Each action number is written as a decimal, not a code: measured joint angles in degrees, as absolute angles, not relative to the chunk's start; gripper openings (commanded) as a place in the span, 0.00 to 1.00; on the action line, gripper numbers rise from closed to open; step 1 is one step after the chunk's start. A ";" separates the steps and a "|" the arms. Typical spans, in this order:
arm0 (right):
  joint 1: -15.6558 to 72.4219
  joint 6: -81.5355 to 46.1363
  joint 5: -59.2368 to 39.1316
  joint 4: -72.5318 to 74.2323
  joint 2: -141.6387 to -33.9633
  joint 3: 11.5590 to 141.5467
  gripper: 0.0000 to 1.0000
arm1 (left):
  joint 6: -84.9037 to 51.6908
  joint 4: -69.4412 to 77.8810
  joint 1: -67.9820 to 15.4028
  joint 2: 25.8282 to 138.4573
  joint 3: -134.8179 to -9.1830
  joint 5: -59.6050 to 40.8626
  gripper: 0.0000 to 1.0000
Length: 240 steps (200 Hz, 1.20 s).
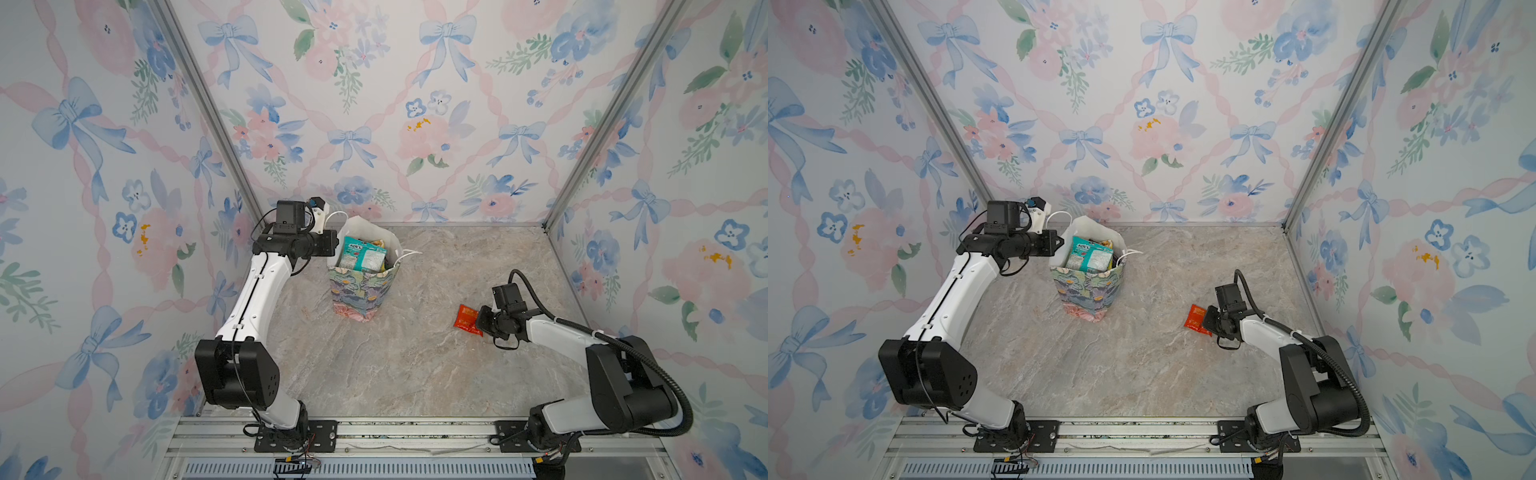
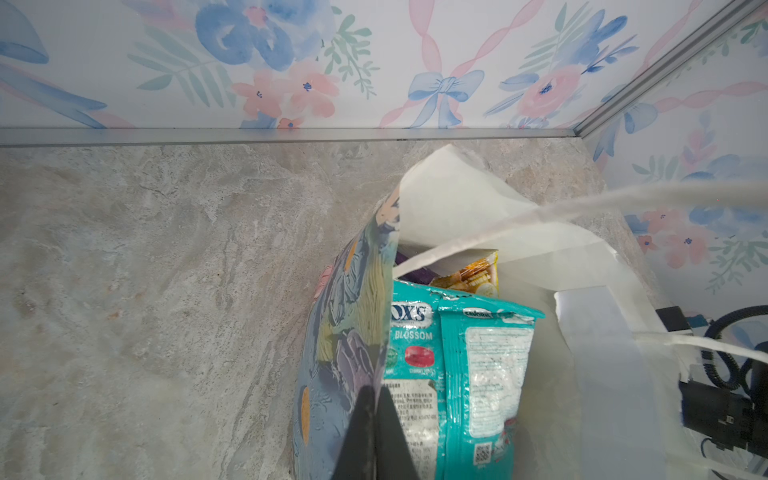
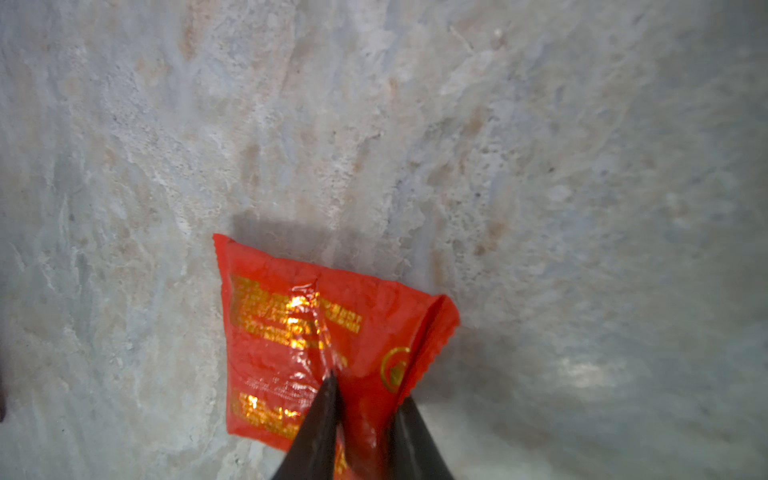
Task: Place the snacks into the paper bag
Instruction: 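Lift the red packet with the right gripper and carry it over the paper bag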
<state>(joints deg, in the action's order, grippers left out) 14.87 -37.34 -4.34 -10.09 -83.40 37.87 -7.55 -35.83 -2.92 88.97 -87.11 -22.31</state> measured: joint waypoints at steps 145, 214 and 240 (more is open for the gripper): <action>20.51 -32.93 -5.58 -15.94 -83.11 60.73 0.13 | -7.55 -35.83 -2.92 88.97 -87.11 -22.33 0.00; 22.39 -26.50 -5.89 -18.81 -94.54 91.24 0.13 | -7.55 -35.83 -2.92 88.97 -87.11 -22.33 0.00; 24.05 -24.14 -6.04 -21.61 -100.79 102.06 0.13 | -7.55 -35.83 -2.92 88.97 -87.11 -22.33 0.00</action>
